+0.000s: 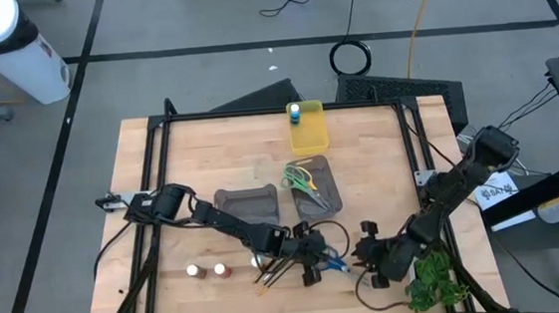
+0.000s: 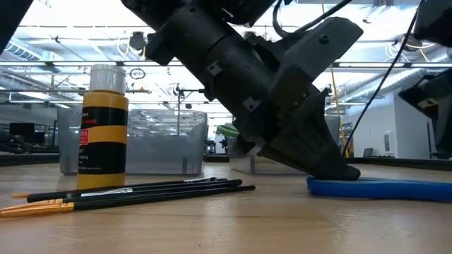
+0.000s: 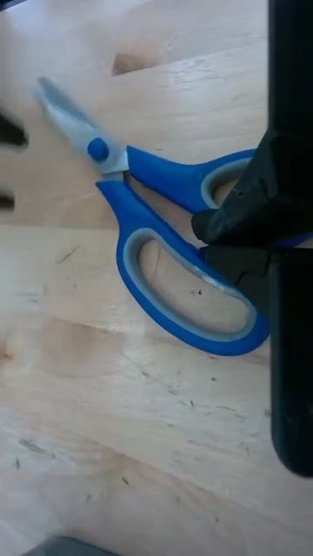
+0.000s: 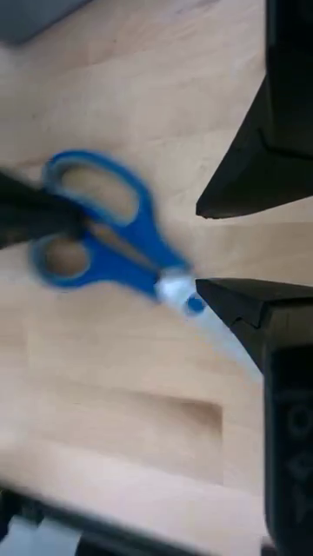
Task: Pick & Place Paint Supplies
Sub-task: Put the blue scissors into the right bin, then put the orange paint bottle into the yellow bin
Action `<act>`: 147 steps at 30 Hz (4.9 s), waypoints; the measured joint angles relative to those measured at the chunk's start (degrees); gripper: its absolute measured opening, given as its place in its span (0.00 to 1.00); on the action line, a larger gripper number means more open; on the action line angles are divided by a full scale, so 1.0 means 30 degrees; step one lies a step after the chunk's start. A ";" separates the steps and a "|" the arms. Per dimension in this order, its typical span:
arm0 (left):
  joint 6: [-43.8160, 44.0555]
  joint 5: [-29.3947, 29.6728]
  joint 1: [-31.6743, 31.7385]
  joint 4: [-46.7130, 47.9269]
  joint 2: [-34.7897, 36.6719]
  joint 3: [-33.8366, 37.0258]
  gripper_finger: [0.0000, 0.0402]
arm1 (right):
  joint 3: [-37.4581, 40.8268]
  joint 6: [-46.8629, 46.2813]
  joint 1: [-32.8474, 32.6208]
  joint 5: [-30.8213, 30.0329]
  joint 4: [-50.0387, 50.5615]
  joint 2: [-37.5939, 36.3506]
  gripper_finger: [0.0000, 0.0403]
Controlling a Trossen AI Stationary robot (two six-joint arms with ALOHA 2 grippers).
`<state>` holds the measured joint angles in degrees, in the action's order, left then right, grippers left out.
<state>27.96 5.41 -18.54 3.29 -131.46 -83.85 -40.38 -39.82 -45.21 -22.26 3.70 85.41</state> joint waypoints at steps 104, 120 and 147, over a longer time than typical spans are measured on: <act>-0.5691 0.7037 -0.2788 -0.0320 0.7905 0.0051 0.07 | 0.3437 0.4088 0.9343 -0.4480 -1.0695 -0.0415 0.05; -0.4900 0.7243 -0.2378 0.0599 0.7905 0.0051 0.08 | 0.3513 0.4004 0.9296 -0.4521 -1.0759 -0.0419 0.40; -0.0224 1.0309 -0.4588 0.8847 0.9564 0.0015 0.08 | 0.3498 0.5363 0.9275 -0.2465 -1.2578 -0.0437 0.45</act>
<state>27.29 36.33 -32.30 29.84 -102.77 -83.81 -29.89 -23.74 -17.39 -29.66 -34.04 84.09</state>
